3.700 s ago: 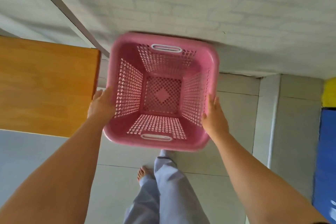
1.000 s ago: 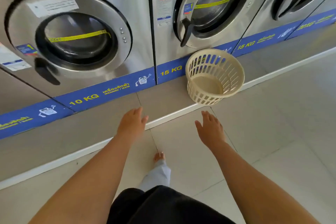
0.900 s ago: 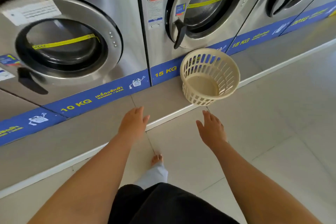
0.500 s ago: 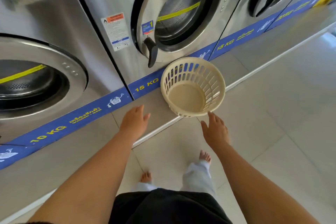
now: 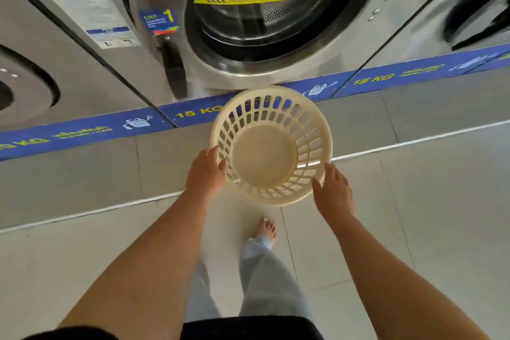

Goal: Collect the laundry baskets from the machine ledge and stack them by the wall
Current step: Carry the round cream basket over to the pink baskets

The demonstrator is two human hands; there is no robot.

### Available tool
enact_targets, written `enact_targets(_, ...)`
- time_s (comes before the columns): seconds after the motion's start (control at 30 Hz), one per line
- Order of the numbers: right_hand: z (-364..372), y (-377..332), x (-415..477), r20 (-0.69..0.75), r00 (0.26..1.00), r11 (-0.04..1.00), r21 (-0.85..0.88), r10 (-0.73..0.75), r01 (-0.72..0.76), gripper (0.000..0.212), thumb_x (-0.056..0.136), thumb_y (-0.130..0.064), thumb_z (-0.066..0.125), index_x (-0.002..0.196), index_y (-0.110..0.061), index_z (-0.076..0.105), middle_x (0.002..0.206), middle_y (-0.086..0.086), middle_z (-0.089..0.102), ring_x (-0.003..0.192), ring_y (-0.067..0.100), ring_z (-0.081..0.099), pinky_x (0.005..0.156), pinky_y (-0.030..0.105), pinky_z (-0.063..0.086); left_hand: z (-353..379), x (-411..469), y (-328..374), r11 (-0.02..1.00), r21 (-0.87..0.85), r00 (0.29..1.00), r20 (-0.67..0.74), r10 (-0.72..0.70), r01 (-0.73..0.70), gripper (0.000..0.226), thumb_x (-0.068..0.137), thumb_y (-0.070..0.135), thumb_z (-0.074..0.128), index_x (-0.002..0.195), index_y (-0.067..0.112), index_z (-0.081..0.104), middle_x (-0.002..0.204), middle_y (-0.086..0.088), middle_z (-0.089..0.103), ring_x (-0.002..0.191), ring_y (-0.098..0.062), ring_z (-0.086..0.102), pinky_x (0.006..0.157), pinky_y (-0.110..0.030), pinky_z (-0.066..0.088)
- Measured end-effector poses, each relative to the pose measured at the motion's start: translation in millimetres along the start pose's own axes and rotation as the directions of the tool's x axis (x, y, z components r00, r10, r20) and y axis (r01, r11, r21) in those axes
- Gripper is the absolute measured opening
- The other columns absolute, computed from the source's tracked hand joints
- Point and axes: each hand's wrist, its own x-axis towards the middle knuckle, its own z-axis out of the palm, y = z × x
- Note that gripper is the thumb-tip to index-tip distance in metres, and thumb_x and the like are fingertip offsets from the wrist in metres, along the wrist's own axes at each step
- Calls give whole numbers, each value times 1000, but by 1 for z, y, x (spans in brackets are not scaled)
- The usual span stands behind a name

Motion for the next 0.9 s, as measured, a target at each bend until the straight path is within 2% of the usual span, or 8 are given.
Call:
enact_targets(0.13,13,15,51,15,999,998,38,42,-42,56,97,-34,47,147,-16,30,152,6,38,138,29,35,113,46,32,31,40,8,995,-52,996,-37,-86,84,51,98,28,47,144,9,39,142,-19,42,130,-36,41,108,-41,32)
enact_targets(0.27,35,31,102,19,998,998,33,54,-55,57,98,-33,47,149,-16,27,155,7,33,140,31,33,112,49,33,64,78,-4,987,-68,984,-86,-153,148,53,97,30,48,146,11,38,149,-20,34,138,-34,33,112,-41,27)
enact_targets(0.5,72,57,175,-3,999,999,2,50,-50,58,100,-40,40,152,-42,14,163,2,10,140,36,32,107,52,37,115,119,-41,969,-122,962,-146,-230,214,53,97,23,49,148,21,35,151,-25,26,138,-37,29,110,-43,28)
enact_targets(0.6,81,65,197,-3,1000,1000,-12,14,-15,59,101,-36,42,151,-45,12,160,4,16,126,36,50,97,50,47,125,130,-50,963,-192,963,-156,-220,189,56,96,18,51,148,29,33,147,-24,28,134,-37,35,108,-41,31)
enact_targets(0.67,86,70,206,-7,1000,1000,-15,-2,2,61,100,-32,45,150,-46,13,151,7,28,112,34,58,89,48,52,130,135,-53,956,-234,958,-182,-222,177,59,95,13,52,146,35,34,144,-22,32,127,-36,44,105,-39,35)
enact_targets(0.77,94,73,210,-66,998,998,68,1,4,62,99,-19,47,146,-51,22,129,8,45,93,30,61,83,46,56,133,138,-55,945,-252,940,-219,-263,206,63,93,3,46,143,40,39,138,-16,38,121,-35,48,99,-38,38)
enact_targets(0.9,97,72,203,-108,994,986,169,15,4,65,98,-11,48,143,-53,28,113,5,47,82,27,63,74,46,60,133,131,-57,930,-294,913,-272,-303,221,64,91,-1,42,139,40,46,129,-14,47,119,-31,50,96,-31,37)
